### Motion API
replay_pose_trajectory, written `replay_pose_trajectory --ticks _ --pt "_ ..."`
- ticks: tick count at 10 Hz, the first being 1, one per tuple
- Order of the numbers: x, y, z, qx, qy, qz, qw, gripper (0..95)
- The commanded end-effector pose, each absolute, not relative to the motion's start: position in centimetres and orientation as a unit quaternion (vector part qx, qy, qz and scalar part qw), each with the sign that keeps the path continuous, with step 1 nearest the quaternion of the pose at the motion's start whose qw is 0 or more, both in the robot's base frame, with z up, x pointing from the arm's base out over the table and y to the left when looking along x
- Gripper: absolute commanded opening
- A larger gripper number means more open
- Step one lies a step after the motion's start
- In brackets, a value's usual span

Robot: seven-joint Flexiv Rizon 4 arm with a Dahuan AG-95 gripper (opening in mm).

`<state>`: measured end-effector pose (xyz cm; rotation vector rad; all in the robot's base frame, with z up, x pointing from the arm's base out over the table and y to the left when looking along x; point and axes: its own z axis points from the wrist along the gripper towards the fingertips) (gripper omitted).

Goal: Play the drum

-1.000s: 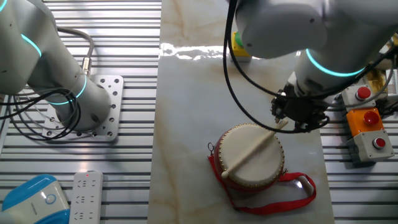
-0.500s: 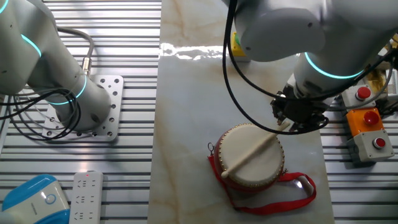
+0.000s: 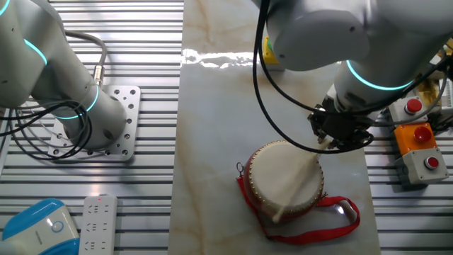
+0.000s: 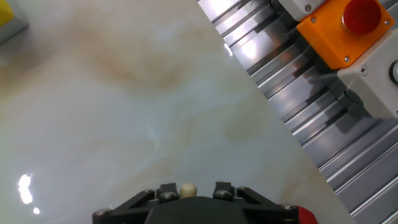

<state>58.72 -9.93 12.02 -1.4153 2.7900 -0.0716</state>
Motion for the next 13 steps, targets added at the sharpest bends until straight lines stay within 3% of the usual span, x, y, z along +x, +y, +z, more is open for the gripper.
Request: replay_pose_trajectory --ticks 1,6,13 --pt "58.7 -9.9 12.1 -0.454 0.891 -0.023 0.006 0.0" --pt "58.9 -9.5 13.2 -0.442 0.897 -0.025 -0.002 0.0" --pt "61.7 -1.3 16.5 -0.423 0.906 -0.030 -0.007 0.0"
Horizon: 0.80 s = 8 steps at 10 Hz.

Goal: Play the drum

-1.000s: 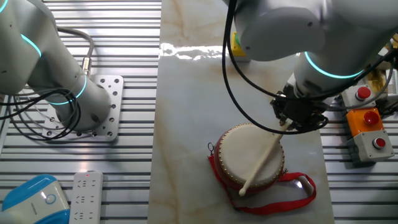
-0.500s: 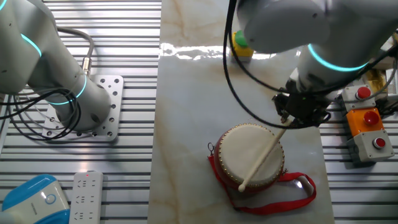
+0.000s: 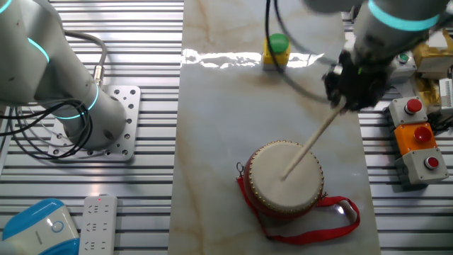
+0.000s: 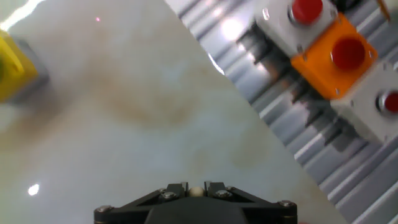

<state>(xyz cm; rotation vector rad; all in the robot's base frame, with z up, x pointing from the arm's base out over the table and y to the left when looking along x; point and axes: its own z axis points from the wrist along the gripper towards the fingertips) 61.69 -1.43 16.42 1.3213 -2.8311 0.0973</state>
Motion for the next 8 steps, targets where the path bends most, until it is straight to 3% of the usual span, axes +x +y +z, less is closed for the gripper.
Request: replay_pose_trajectory --ticks 1,8 --pt "61.68 -1.28 16.59 0.421 -0.907 0.025 0.008 0.0" --pt "61.59 -1.23 16.87 0.418 -0.908 0.028 0.011 0.0"
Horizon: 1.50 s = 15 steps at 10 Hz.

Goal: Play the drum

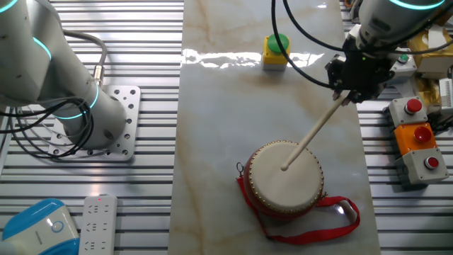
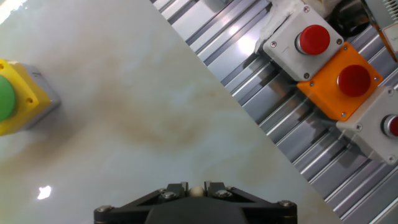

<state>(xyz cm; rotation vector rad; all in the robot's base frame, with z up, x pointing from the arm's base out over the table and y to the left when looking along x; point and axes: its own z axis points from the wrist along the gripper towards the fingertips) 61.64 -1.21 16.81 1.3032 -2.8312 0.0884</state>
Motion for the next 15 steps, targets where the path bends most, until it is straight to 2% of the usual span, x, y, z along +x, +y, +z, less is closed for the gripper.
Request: replay_pose_trajectory --ticks 1,6,7,9,10,11,12,13,15 --pt "61.5 -1.2 17.0 0.417 -0.908 0.028 0.011 0.0" --pt "61.5 -1.2 17.0 0.422 -0.906 0.031 0.008 0.0" --pt "61.8 -1.3 16.3 0.425 -0.904 0.034 -0.001 0.0" --pt "63.0 -1.9 11.3 0.424 -0.905 0.028 -0.031 0.0" --pt "63.2 -2.0 9.8 0.420 -0.906 0.022 -0.040 0.0" --pt "63.3 -2.0 9.6 0.412 -0.910 0.015 -0.039 0.0" --pt "63.3 -1.6 11.2 0.412 -0.911 0.019 -0.030 0.0" --pt "63.3 -0.7 14.7 0.410 -0.912 0.024 -0.010 0.0" --pt "63.4 1.2 20.0 0.405 -0.914 0.025 0.006 0.0"
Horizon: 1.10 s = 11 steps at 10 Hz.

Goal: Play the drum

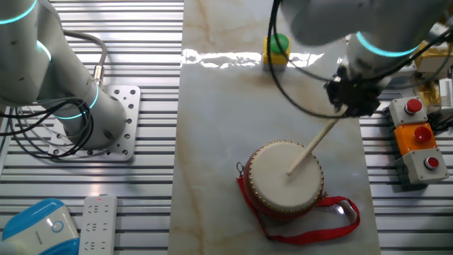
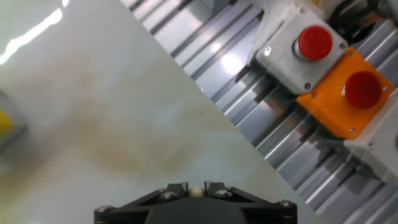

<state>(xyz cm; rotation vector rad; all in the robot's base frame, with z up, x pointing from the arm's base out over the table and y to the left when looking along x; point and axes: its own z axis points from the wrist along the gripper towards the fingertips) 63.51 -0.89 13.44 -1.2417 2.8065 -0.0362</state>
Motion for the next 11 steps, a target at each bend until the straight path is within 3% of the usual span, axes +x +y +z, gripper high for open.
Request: replay_pose_trajectory --ticks 1,7,11 --pt "63.4 1.5 20.6 -0.403 0.915 -0.023 -0.010 0.0" --pt "63.5 1.6 20.5 -0.398 0.917 -0.021 -0.012 0.0" --pt "63.2 2.3 19.6 -0.307 0.951 -0.014 -0.020 0.0"
